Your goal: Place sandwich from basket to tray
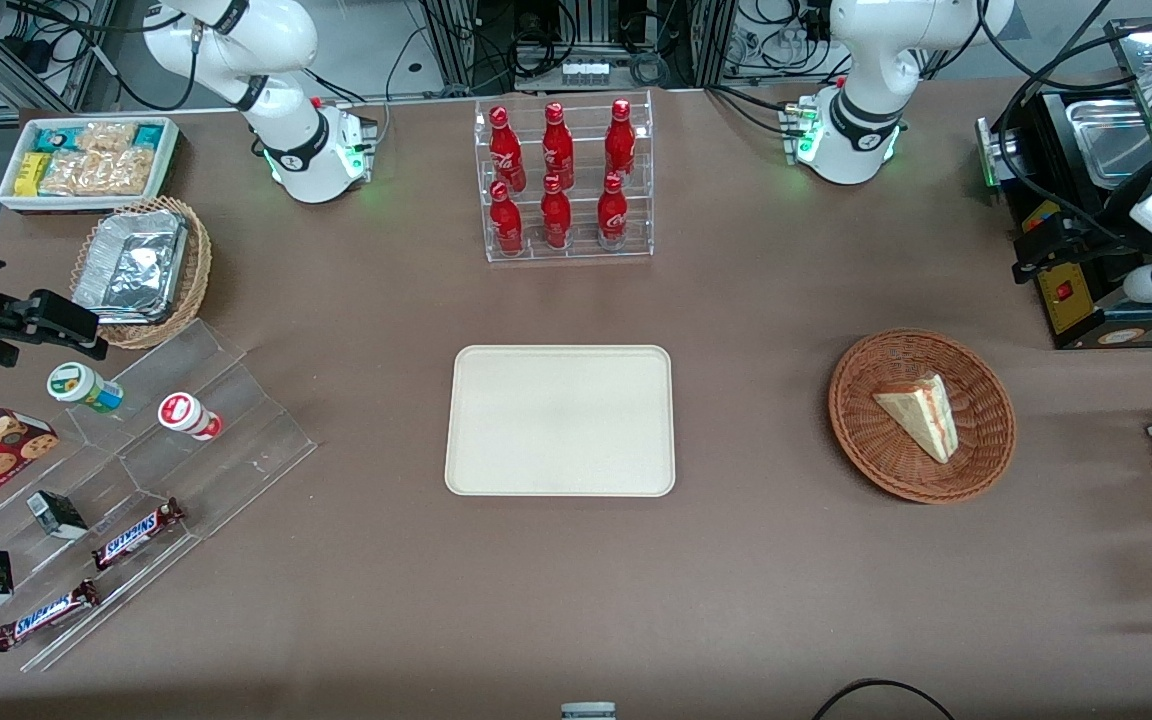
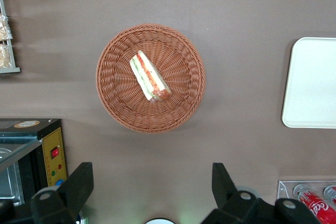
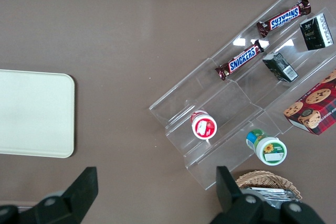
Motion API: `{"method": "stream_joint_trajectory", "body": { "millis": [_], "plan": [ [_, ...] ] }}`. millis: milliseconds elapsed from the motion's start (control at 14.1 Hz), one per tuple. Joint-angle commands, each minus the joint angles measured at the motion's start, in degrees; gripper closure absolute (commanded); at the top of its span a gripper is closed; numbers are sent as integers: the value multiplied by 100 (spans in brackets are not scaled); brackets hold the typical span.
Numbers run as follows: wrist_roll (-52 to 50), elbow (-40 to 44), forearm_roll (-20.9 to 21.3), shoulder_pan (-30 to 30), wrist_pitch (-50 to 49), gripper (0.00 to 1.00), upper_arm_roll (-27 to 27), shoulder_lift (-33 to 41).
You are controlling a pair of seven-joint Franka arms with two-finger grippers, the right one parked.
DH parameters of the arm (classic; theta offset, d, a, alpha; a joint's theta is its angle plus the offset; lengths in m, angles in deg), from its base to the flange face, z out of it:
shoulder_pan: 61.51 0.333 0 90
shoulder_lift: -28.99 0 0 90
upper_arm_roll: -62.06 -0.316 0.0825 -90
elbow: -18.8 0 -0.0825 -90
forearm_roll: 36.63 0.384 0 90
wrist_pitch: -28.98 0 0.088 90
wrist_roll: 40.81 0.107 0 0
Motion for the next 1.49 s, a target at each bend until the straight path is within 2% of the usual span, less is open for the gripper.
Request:
{"method": "stream_joint_trajectory", "body": {
  "millis": [0,638,992,1205,1417],
  "plan": [
    [63,133,-67,64,-127,0,37,-9],
    [-15,150,39,292,65,0,2,-334],
    [-603,10,56,732,505,0,-59,-834],
    [-1244,-148,65,723,838,0,-59,-1230],
    [-1998,-718,83,627,1628,0,-59,-1389]
  ]
}}
